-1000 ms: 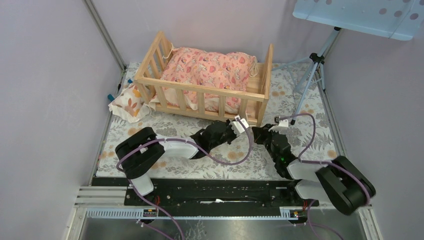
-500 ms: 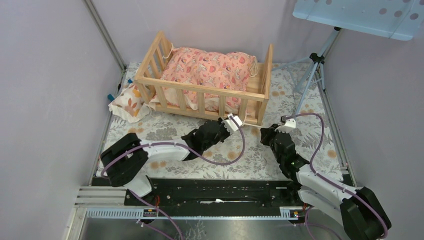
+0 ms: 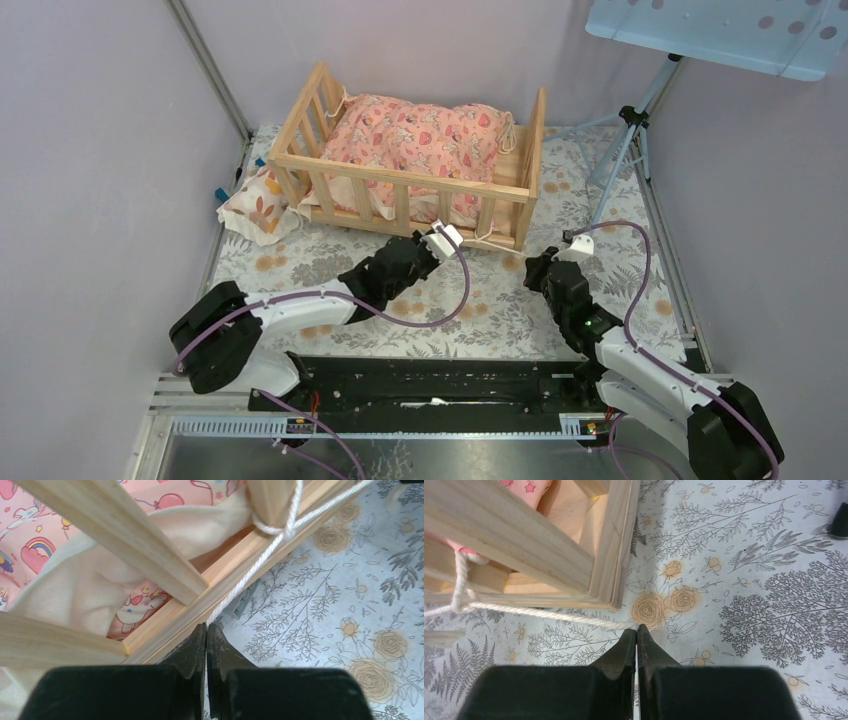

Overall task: Set up the pet bed
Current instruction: Tie the ropes to the bed frame.

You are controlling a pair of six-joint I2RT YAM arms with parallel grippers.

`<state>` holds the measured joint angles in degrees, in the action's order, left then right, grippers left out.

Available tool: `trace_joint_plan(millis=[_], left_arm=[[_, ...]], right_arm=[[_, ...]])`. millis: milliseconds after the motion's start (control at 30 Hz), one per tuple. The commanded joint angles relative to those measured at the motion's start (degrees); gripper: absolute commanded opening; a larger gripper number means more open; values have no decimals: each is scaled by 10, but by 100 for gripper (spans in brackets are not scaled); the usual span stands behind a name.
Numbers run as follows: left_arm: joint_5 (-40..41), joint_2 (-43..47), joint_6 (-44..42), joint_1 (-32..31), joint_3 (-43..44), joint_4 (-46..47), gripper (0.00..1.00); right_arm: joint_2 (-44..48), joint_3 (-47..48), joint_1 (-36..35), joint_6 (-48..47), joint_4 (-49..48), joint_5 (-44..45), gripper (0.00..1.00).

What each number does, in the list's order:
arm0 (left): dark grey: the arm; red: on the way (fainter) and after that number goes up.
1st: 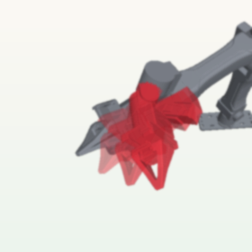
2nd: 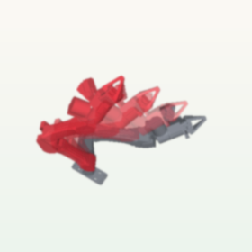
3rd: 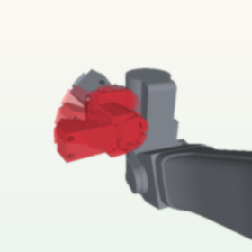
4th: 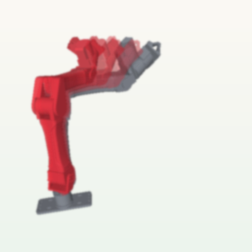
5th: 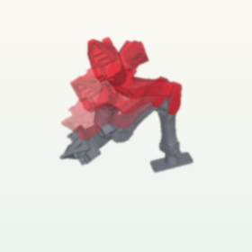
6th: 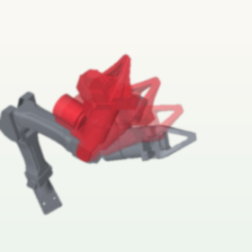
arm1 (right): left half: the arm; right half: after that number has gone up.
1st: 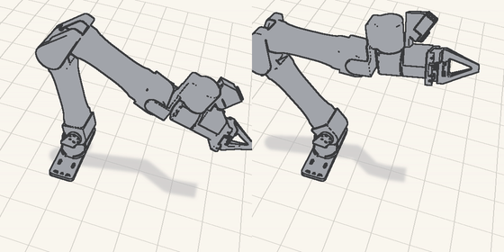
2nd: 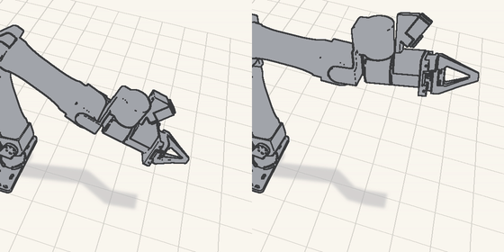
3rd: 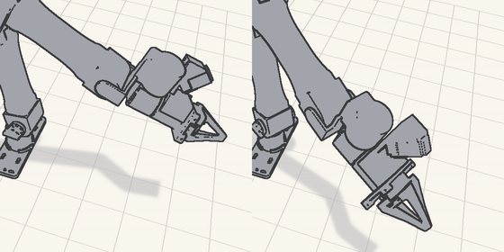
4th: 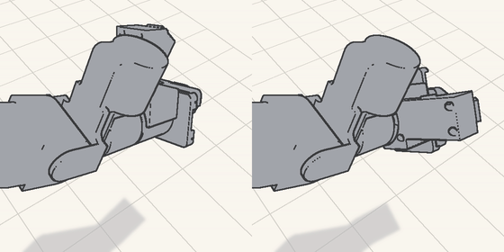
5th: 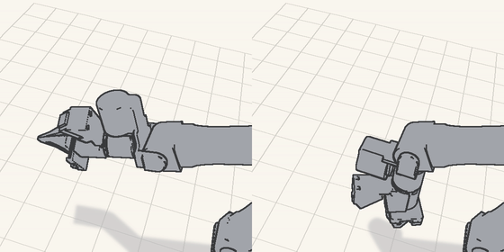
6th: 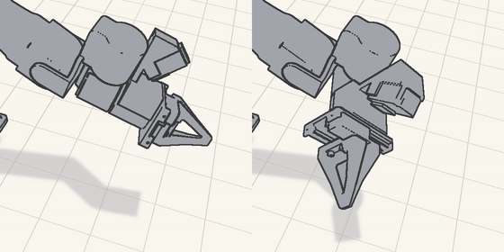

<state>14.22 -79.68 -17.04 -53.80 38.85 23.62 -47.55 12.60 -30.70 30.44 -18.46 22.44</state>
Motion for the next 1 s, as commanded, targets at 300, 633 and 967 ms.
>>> trace_joint_plan(millis=[300,633,967], left_arm=[[48,8,-19,58,4,12,0],[35,-3,0,78,5,5,0],[-45,49,48,78,15,-67,43]], right_arm=[[6,55,3,58,152,176,0],[-13,64,11,74,195,194,0],[77,66,11,-14,149,90,41]])
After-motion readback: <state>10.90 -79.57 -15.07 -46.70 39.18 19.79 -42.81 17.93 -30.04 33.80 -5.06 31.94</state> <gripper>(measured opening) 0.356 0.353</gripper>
